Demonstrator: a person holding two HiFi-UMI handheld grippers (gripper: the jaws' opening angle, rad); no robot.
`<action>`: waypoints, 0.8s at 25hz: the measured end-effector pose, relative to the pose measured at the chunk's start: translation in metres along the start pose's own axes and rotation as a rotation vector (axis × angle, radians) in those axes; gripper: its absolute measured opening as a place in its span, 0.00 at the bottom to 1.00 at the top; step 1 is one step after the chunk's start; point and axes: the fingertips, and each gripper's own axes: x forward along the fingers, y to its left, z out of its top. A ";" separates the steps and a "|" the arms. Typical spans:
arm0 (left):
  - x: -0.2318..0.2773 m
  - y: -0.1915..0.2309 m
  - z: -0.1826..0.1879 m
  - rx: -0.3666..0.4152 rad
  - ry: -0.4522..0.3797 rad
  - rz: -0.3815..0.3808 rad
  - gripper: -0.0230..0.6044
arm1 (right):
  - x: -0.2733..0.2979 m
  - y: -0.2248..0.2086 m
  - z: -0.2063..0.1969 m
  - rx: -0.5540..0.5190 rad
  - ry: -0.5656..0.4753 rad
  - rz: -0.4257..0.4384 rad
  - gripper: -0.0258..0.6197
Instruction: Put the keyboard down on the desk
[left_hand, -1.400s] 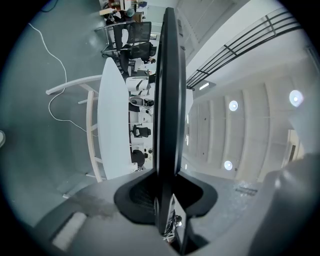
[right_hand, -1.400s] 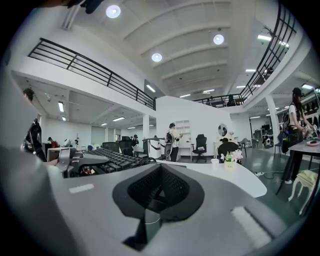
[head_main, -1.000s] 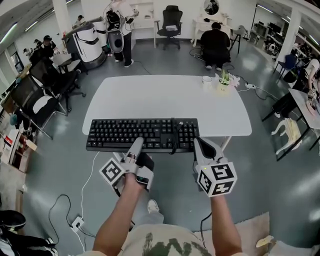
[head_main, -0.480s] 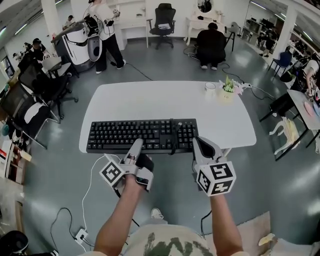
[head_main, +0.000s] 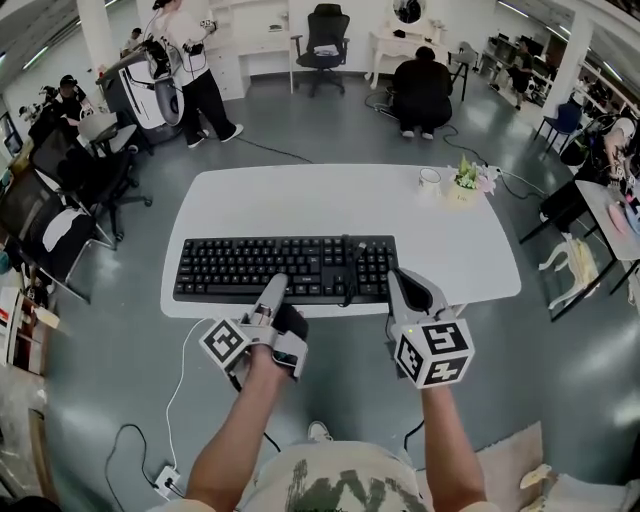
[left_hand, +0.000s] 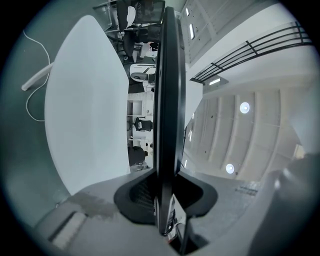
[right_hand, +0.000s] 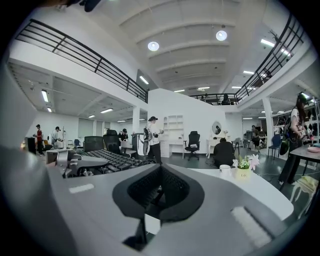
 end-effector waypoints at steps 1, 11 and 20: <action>0.000 0.000 0.000 0.001 0.001 0.000 0.17 | -0.001 0.000 0.000 -0.002 -0.001 -0.001 0.04; 0.047 0.011 0.037 -0.009 0.012 0.010 0.17 | 0.055 -0.010 0.008 0.002 0.007 -0.012 0.04; 0.122 0.028 0.043 0.013 -0.002 0.026 0.17 | 0.122 -0.062 0.015 0.014 0.005 0.031 0.04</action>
